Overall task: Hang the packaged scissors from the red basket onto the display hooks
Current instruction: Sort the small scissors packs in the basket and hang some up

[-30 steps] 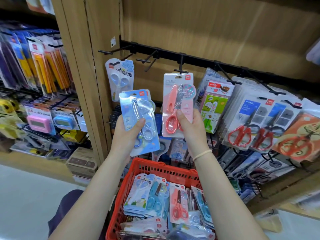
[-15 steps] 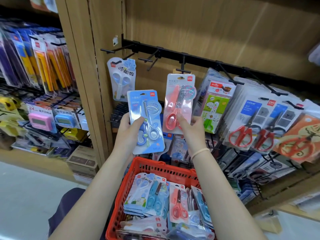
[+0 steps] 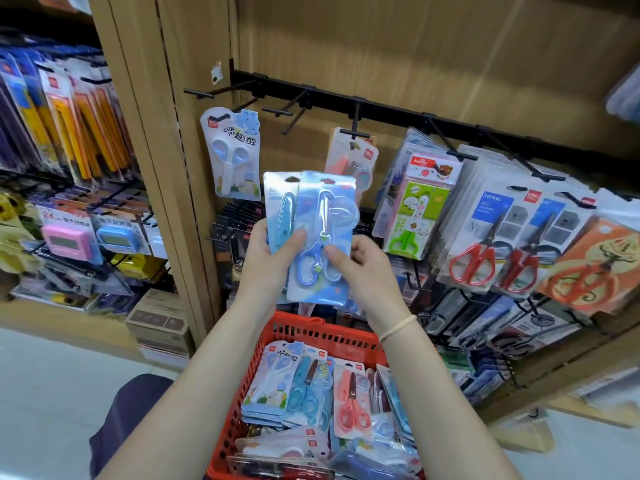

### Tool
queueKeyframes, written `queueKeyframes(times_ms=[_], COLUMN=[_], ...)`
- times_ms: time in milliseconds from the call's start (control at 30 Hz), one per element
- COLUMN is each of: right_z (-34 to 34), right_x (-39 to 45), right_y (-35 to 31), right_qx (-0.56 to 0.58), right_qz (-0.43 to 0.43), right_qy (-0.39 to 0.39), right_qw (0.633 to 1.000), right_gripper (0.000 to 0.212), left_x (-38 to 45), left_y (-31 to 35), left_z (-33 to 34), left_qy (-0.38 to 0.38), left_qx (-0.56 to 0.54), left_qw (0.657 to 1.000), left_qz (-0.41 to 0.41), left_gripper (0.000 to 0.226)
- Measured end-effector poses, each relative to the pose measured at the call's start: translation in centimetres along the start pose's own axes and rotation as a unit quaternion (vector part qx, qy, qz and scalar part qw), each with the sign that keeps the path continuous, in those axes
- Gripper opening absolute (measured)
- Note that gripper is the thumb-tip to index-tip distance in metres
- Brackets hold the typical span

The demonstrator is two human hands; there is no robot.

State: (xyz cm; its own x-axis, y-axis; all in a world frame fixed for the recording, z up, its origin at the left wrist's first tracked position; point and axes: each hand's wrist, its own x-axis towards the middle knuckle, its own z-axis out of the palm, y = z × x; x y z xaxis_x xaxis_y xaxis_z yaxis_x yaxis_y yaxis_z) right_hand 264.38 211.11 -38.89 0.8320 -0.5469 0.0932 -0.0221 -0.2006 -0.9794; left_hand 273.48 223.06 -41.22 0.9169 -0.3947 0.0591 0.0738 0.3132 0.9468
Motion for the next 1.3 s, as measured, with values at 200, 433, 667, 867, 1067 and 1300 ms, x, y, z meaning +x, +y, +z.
queueKeyframes(times_ms=[200, 433, 667, 867, 1067, 1300], right_z=[-0.9, -0.6, -0.5, -0.6, -0.7, -0.7], right_x=[1.9, 3.5, 3.7, 4.7, 3.3, 1.8], right_y=[-1.8, -1.9, -1.0, -0.6, 0.5, -0.1], right_qx=[0.007, -0.032, -0.040, -0.029, -0.105, -0.035], right_qz=[-0.023, -0.029, -0.028, -0.010, -0.029, -0.028], right_qy=[0.072, 0.091, 0.095, 0.120, 0.164, 0.020], right_qw=[0.997, 0.995, 0.994, 0.992, 0.980, 0.999], right_gripper=[0.014, 0.012, 0.013, 0.016, 0.034, 0.011], left_x=[0.2, 0.2, 0.0, 0.0, 0.4, 1.8], left_y=[-0.6, -0.4, -0.6, -0.1, 0.8, 1.7], left_z=[-1.9, -2.7, -2.9, -2.5, -1.6, 2.4], left_qy=[0.032, 0.056, 0.069, 0.061, 0.024, -0.037], left_qx=[0.028, 0.023, 0.012, 0.002, 0.009, 0.023], left_qw=[0.999, 0.998, 0.998, 0.998, 1.000, 0.999], left_qz=[0.015, 0.009, -0.002, -0.003, 0.005, 0.014], left_gripper=[0.023, 0.028, 0.021, 0.025, 0.026, 0.023])
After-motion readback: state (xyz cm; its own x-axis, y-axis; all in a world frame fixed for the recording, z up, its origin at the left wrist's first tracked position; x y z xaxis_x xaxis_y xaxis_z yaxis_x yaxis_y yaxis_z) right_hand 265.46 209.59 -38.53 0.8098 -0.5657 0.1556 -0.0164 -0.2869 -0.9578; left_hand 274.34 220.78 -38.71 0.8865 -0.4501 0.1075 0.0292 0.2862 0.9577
